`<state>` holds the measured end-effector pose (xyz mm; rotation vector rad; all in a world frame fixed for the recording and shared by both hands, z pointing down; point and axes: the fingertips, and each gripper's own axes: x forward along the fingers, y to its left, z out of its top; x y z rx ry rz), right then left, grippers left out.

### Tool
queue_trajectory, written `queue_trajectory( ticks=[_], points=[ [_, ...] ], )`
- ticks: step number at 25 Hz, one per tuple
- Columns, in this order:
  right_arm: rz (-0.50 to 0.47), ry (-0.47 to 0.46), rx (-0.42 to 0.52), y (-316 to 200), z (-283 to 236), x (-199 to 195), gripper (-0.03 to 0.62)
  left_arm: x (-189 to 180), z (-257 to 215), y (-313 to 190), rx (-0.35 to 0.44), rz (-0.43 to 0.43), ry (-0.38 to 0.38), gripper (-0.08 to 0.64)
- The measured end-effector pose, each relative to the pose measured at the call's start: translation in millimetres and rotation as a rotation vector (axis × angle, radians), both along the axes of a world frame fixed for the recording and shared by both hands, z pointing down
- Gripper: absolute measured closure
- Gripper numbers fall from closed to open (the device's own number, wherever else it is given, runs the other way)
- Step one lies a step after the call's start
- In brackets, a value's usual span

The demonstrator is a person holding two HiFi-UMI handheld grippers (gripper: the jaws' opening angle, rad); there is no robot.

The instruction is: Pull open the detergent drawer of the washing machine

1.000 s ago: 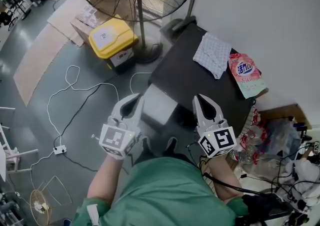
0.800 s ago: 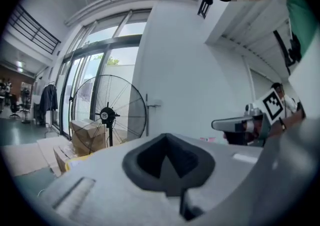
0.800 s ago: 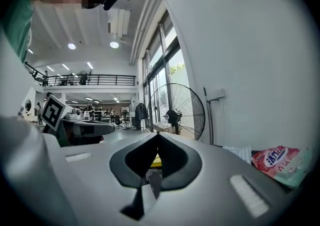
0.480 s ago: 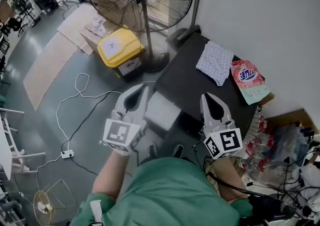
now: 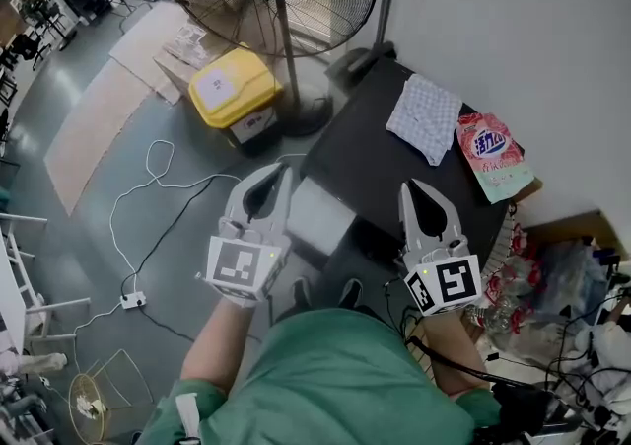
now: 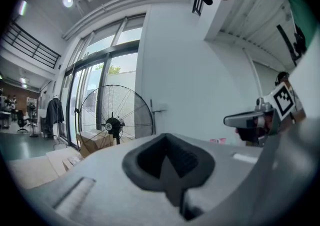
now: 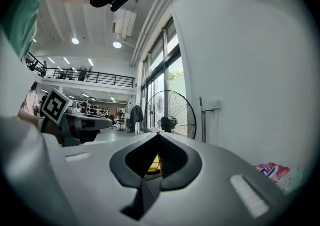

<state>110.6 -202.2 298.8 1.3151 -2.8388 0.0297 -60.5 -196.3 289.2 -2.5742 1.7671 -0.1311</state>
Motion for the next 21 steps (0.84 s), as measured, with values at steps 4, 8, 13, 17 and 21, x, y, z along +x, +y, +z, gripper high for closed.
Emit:
queue_trajectory(
  ticks=[4, 8, 13, 17, 21],
  points=[
    [0.01, 0.009, 0.003, -1, 0, 1, 0.594, -4, 3, 1, -0.008, -0.005, -0.002, 0.563],
    [0.015, 0.01, 0.007, -1, 0, 2, 0.594, -8, 4, 1, -0.008, -0.018, 0.004, 0.563],
    [0.023, 0.014, 0.019, -2, -3, 2, 0.594, -11, 6, 2, -0.005, -0.02, -0.015, 0.563],
    [0.028, 0.021, 0.026, 3, -4, -1, 0.594, -17, 8, 7, -0.005, -0.022, -0.017, 0.563],
    [0.035, 0.026, 0.029, 6, -6, -5, 0.594, -23, 11, 12, -0.009, -0.025, -0.025, 0.563]
  ],
)
